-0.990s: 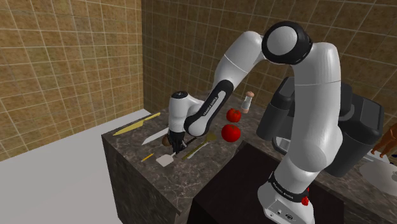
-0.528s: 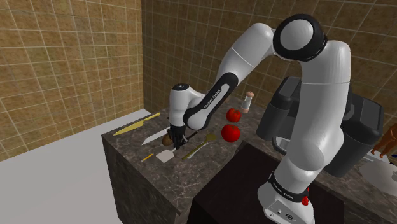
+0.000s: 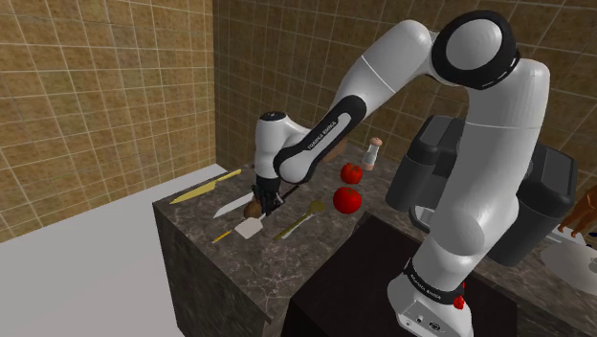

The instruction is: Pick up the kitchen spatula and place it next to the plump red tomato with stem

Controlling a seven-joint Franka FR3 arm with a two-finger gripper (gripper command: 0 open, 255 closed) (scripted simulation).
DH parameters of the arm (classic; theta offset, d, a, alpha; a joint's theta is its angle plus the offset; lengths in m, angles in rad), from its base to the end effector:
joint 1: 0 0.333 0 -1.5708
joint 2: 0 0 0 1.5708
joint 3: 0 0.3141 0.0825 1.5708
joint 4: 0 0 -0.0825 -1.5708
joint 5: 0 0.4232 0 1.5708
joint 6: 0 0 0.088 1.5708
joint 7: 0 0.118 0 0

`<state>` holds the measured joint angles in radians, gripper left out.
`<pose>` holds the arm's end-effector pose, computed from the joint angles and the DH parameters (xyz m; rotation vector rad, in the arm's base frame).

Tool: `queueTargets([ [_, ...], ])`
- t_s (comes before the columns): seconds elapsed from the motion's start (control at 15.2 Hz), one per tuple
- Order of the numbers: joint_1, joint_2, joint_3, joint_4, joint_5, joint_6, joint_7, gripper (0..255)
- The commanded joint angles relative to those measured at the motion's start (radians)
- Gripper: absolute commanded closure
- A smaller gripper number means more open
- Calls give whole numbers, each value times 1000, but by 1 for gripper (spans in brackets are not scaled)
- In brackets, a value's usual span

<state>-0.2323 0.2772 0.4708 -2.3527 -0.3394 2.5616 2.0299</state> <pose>0.5105 0.1389 0.1767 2.2476 -2.1316 0.0652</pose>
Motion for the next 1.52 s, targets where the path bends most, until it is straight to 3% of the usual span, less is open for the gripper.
queueTargets([
  [0.0,-12,-29,15,-3,29,-22,-23,255],
  [0.73,-44,-169,64,9,168,-147,-127,255],
  [1.45,-177,-98,-45,110,141,-166,-356,255],
])
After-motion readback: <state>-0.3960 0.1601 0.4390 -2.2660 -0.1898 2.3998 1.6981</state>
